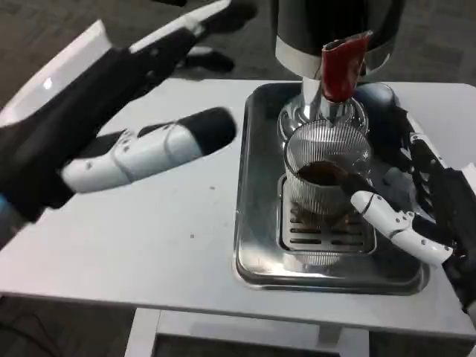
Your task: Grasp the cup under the faucet to collect the drink, then remove the cup.
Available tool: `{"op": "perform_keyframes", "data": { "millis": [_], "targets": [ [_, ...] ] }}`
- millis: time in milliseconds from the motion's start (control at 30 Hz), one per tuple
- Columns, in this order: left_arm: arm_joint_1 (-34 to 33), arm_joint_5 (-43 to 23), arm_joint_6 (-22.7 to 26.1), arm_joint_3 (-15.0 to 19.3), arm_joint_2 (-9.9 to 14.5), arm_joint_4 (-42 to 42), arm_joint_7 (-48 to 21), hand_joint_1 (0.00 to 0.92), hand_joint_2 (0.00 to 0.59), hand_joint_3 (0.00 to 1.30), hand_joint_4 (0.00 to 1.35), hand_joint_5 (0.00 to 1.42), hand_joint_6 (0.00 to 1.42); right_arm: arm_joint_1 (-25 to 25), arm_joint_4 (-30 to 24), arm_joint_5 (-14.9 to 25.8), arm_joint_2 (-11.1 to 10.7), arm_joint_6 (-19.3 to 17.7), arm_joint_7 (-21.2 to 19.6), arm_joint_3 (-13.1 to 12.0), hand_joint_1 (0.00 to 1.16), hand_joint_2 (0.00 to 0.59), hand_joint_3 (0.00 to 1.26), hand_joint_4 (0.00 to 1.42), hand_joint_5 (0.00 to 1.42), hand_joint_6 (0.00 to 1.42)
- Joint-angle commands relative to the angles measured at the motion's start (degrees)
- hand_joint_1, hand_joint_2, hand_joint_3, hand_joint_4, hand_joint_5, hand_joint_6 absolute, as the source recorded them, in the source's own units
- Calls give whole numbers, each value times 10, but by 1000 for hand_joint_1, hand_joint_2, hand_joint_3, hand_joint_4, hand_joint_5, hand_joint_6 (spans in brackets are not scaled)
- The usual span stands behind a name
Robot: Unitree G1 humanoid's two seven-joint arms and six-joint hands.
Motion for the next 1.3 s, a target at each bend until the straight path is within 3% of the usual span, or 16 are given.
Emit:
{"op": "perform_keyframes", "data": {
  "millis": [33, 267, 433, 1300],
  "targets": [
    [84, -3, -21, 43, -8, -18, 18, 57, 104, 123, 83, 212, 221, 2, 8, 6, -2, -11, 0, -3, 543, 261, 18, 12, 121, 226],
    [181, 2, -57, 82, -26, -7, 32, 60, 114, 132, 89, 221, 223, 0, 20, 3, -1, -12, -4, 1, 593, 232, 0, 12, 122, 232],
    [225, 5, -84, 86, -30, 7, 34, 67, 114, 133, 94, 224, 223, -5, 28, -4, 2, -11, -9, 9, 604, 230, 0, 12, 122, 232],
    [292, 3, -95, 76, -30, 14, 46, 85, 130, 151, 112, 238, 239, -59, 116, -10, 36, -39, -33, 50, 601, 224, 0, 0, 43, 166]
  ]
}}
